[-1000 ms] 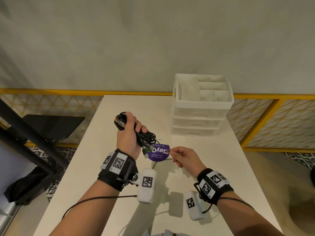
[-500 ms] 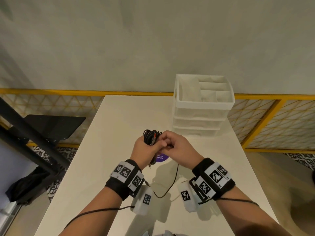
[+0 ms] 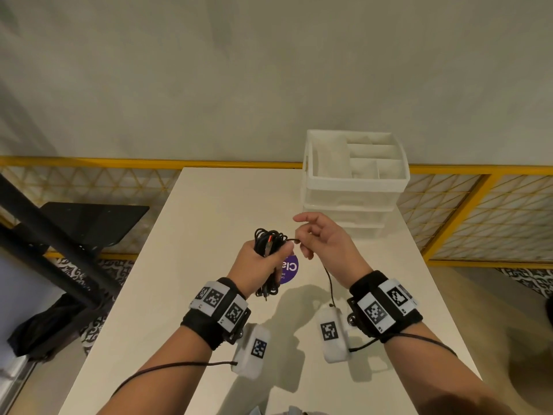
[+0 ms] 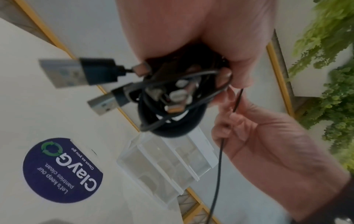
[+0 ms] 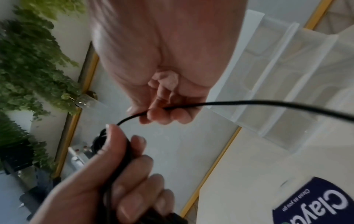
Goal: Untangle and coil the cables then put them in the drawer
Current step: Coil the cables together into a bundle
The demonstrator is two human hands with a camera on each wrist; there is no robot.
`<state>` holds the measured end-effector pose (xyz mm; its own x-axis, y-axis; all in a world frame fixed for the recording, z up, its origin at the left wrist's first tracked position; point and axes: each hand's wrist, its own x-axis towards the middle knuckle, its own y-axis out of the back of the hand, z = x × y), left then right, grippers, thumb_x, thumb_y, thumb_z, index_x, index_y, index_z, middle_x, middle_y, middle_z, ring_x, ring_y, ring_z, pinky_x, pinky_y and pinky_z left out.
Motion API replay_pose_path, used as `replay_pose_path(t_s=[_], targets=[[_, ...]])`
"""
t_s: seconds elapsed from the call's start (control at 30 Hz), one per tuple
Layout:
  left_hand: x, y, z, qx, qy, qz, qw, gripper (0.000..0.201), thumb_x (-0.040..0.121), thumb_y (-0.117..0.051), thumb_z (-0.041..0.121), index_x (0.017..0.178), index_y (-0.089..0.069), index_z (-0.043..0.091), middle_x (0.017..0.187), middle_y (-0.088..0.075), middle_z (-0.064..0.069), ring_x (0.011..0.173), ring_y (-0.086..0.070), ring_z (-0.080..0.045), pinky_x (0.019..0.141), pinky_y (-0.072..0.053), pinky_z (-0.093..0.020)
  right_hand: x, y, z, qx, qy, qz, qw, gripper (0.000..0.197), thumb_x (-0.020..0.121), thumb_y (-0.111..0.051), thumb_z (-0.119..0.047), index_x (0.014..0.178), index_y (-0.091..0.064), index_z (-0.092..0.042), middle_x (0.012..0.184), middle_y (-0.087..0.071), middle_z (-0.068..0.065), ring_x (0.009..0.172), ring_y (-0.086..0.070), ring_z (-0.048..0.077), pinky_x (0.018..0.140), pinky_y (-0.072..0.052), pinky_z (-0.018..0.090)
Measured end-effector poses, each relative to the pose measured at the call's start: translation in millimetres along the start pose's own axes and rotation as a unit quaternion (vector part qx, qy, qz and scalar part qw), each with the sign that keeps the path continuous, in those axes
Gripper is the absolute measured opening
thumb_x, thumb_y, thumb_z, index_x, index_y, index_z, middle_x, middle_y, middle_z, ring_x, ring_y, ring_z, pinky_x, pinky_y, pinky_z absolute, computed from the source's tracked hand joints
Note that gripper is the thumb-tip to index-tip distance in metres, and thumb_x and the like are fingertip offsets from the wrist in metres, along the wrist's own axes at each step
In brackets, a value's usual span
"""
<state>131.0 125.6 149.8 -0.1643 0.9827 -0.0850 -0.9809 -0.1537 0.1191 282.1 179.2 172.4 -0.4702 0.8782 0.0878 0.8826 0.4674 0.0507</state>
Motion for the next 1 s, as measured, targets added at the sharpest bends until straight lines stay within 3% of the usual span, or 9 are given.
replay_pose_path(t_s=[0.1,0.23,0.4,0.5,0.6,0.7,0.83,0.9,1.0], targets=[[-2.7,-0.5,1.9,-0.073,-0.022,-0.005,0.997,0.024,0.09,-0.057,0.026,0.072,-0.066,0.012,0.048,-0.051,-0.006,0.047,-0.05,-0.022,0.061,-0.049,-0.034,0.3,1.1,9.4,0.003,-0.027,0.025,0.999,0.016,0.088,-0.057,-0.01,0.102,-0.059,-0.017,0.067,-0.055,-0.001,0.048,-0.045,0.009,0.049,-0.04,0.017],[-1.3,4.6,3.4,-0.168,-0.034,0.033,0.985,0.027,0.089,-0.052,0.035,0.086,-0.067,0.013,0.048,-0.046,-0.004,0.045,-0.048,-0.02,0.054,-0.046,-0.031,-5.4,-0.5,23.2,-0.003,-0.052,0.036,0.998,0.014,0.09,-0.053,-0.008,0.09,-0.066,-0.012,0.062,-0.055,0.002,0.045,-0.04,0.008,0.048,-0.034,0.019],[-3.7,0.9,5.5,-0.156,-0.028,-0.006,0.987,0.044,0.085,-0.047,0.048,0.103,-0.066,0.012,0.046,-0.042,-0.004,0.042,-0.047,-0.02,0.052,-0.046,-0.026,-7.8,-8.6,22.7,0.006,-0.073,0.03,0.997,0.025,0.09,-0.055,-0.017,0.09,-0.067,0.006,0.052,-0.051,-0.002,0.039,-0.042,0.0,0.042,-0.032,0.008],[-3.6,-3.9,4.8,-0.145,-0.03,0.0,0.989,0.04,0.09,-0.044,0.043,0.097,-0.067,0.011,0.047,-0.044,-0.004,0.043,-0.048,-0.019,0.055,-0.047,-0.027,-6.5,-13.9,23.5,-0.018,-0.074,0.007,0.997,0.038,0.09,-0.057,-0.022,0.077,-0.059,0.014,0.045,-0.051,-0.009,0.038,-0.042,0.0,0.043,-0.031,0.008],[-1.2,-4.3,5.4,-0.138,-0.027,0.04,0.989,0.038,0.093,-0.045,0.038,0.078,-0.067,0.011,0.052,-0.051,-0.003,0.046,-0.05,-0.015,0.055,-0.046,-0.027,-5.6,-12.0,27.8,-0.048,-0.083,0.0,0.995,0.042,0.088,-0.059,-0.028,0.067,-0.057,0.009,0.049,-0.046,0.0,0.04,-0.035,0.002,0.045,-0.03,0.01],[3.3,2.1,6.2,-0.14,-0.032,0.071,0.987,0.043,0.092,-0.045,0.045,0.066,-0.057,0.012,0.066,-0.053,-0.004,0.053,-0.049,-0.015,0.057,-0.043,-0.027,-5.8,-8.9,38.0,-0.066,-0.112,-0.006,0.992,0.039,0.086,-0.061,-0.032,0.077,-0.066,0.006,0.051,-0.043,0.001,0.045,-0.034,0.007,0.046,-0.03,0.011],[11.8,10.9,9.2,-0.26,-0.009,0.073,0.963,0.042,0.091,-0.04,0.046,0.066,-0.047,0.013,0.086,-0.069,-0.006,0.081,-0.065,-0.023,0.08,-0.048,-0.034,-7.9,1.0,57.5,-0.061,-0.145,0.018,0.987,0.023,0.087,-0.059,-0.023,0.095,-0.072,-0.006,0.04,-0.044,-0.012,0.041,-0.035,0.002,0.051,-0.031,0.018],[11.2,12.6,13.8,-0.328,-0.007,0.069,0.942,0.04,0.094,-0.037,0.043,0.067,-0.044,0.013,0.075,-0.071,-0.007,0.091,-0.068,-0.026,0.089,-0.05,-0.035,-10.4,7.7,64.0,-0.056,-0.148,0.026,0.987,0.022,0.089,-0.058,-0.018,0.102,-0.07,-0.006,0.039,-0.045,-0.012,0.04,-0.036,0.002,0.049,-0.033,0.015],[10.6,17.0,21.7,-0.396,-0.008,0.079,0.915,0.038,0.087,-0.044,0.047,0.068,-0.044,0.014,0.054,-0.056,0.001,0.066,-0.066,-0.022,0.074,-0.052,-0.034,-14.0,14.6,74.4,-0.058,-0.154,0.027,0.986,0.023,0.09,-0.056,-0.012,0.108,-0.068,-0.006,0.055,-0.051,-0.005,0.049,-0.041,0.008,0.049,-0.038,0.012]])
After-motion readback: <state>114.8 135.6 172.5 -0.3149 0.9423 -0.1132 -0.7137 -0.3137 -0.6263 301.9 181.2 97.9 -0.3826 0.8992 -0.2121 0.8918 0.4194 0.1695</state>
